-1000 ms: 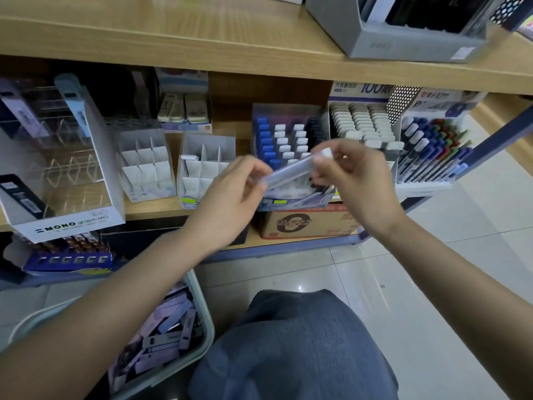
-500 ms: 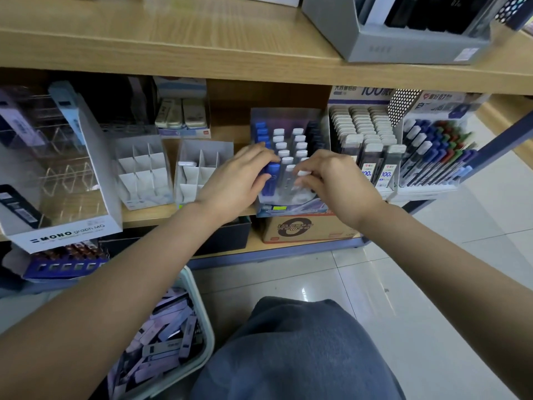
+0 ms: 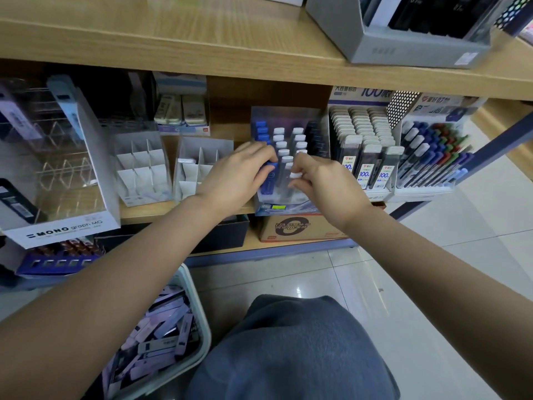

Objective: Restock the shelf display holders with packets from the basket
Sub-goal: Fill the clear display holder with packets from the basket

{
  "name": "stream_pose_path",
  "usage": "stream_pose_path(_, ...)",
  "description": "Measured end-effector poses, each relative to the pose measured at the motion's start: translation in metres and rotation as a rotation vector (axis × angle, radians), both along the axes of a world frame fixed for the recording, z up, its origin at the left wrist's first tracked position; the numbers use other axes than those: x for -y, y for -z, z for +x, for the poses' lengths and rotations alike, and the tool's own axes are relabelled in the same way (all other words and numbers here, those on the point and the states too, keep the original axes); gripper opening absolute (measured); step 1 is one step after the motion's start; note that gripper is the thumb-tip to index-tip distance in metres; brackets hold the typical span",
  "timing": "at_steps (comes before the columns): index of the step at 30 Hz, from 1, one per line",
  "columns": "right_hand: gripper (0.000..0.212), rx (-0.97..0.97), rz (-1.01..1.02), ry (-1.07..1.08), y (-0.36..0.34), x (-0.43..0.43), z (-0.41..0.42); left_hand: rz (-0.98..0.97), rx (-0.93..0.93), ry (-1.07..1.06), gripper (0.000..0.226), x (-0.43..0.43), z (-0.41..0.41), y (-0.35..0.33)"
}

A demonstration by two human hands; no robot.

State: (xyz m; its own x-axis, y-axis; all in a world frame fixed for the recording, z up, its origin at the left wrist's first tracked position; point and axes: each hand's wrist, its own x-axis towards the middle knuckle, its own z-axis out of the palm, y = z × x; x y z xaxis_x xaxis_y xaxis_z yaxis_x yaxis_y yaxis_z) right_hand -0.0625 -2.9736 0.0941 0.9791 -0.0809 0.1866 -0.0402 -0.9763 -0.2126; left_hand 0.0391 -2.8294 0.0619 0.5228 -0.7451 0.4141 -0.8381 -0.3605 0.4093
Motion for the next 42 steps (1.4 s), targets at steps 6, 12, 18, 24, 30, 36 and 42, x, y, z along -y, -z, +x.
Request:
stream_pose_path(6,0.012,0.113,-0.242,-0.021,-0.001,-0.002,-0.007,0.093,0.016,0.008,0.026,-0.006,-0.002,-0.01)
stream_pose_path(12,0.026,0.177,-0.37,-0.123,-0.019,-0.033,-0.01,0.045,0.066,-0.068,0.031,-0.069,-0.027,-0.014)
stream_pose_path(18,0.012,0.256,-0.409,-0.371,0.009,-0.112,-0.003,0.158,0.049,-0.188,0.028,-0.183,-0.062,0.04)
stream_pose_path(24,0.024,-0.051,-0.27,-0.49,0.106,-0.187,0.011,0.463,-0.263,-0.435,0.032,-0.285,-0.091,0.14)
stream_pose_path(30,0.038,-0.695,-0.071,-0.503,0.208,-0.233,0.013,0.493,-0.718,-0.563,0.043,-0.312,-0.111,0.201)
stream_pose_path(36,0.044,-0.949,0.293,-0.283,0.264,-0.246,-0.01,0.465,-1.051,-0.5,0.051,-0.301,-0.117,0.244)
stream_pose_path(42,0.059,-1.024,0.298,-0.235,0.291,-0.254,-0.022,0.283,-1.24,-0.688,0.042,-0.293,-0.123,0.27)
